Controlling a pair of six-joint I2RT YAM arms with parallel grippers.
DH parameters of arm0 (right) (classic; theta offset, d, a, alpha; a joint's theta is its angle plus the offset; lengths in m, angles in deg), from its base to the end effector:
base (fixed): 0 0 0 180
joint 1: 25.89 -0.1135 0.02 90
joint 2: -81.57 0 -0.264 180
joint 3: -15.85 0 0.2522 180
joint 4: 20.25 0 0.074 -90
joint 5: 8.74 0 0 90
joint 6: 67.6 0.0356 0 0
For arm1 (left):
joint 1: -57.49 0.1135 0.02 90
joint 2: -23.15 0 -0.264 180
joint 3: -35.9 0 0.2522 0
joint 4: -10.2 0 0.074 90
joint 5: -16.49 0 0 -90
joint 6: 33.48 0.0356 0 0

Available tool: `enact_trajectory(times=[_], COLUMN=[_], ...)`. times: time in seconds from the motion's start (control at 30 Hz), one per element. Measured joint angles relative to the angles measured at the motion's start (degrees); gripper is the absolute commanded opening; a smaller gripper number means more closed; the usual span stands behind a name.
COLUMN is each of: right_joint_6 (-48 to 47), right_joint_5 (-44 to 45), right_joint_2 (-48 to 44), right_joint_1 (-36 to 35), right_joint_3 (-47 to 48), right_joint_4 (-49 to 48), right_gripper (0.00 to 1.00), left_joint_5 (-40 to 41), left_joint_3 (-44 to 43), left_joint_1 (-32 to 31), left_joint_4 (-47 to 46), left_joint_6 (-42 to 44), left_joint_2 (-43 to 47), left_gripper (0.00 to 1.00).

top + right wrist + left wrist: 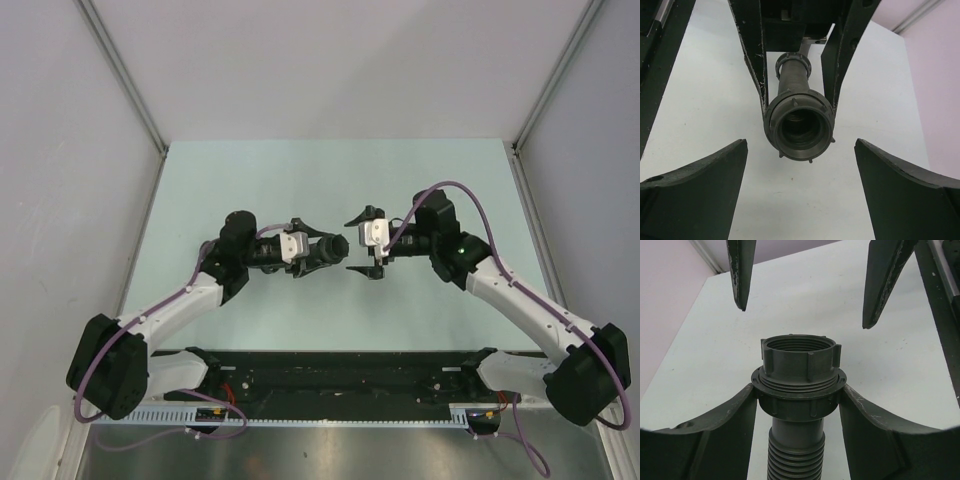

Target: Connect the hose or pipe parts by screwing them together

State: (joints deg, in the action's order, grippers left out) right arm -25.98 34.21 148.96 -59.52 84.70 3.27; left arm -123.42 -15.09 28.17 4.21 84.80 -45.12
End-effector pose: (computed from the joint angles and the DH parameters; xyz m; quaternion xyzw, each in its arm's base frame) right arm 0.2035 0.1666 0.3267 -0.6672 0.4275 0.2625 0.5506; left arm 0.2117 -0.1501 0.2649 0.5722 0.4854 -0.3314 0.5719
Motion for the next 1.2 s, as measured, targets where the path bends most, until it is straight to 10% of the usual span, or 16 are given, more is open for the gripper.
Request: enact_trajectory(times=[0.37, 0.7, 1.2], right_joint_6=[-4.28, 5.40, 76.46], right_joint_5=[0.33, 4.50, 38.91], right_joint_2=[2.73, 6.32, 10.62], right_joint_1=[-2.89, -4.68, -8.76], right_joint_3=[0.13, 0.35, 0.33], right_joint_4=[-0.28, -4.74, -13.33], right_gripper=[0.79, 0.18, 0.45], left_joint_5=[-2.95, -3.13, 18.03], left_joint_3=[-0.46, -0.52, -0.22], left_joint_1=[0.11, -0.09, -4.17], left_joint_4=[1.05, 2.80, 1.53], left_joint_6=[0.02, 0.15, 3.45], left_joint_2=[-0.63, -1.09, -1.05], left_gripper=[0.00, 0.00, 0.00])
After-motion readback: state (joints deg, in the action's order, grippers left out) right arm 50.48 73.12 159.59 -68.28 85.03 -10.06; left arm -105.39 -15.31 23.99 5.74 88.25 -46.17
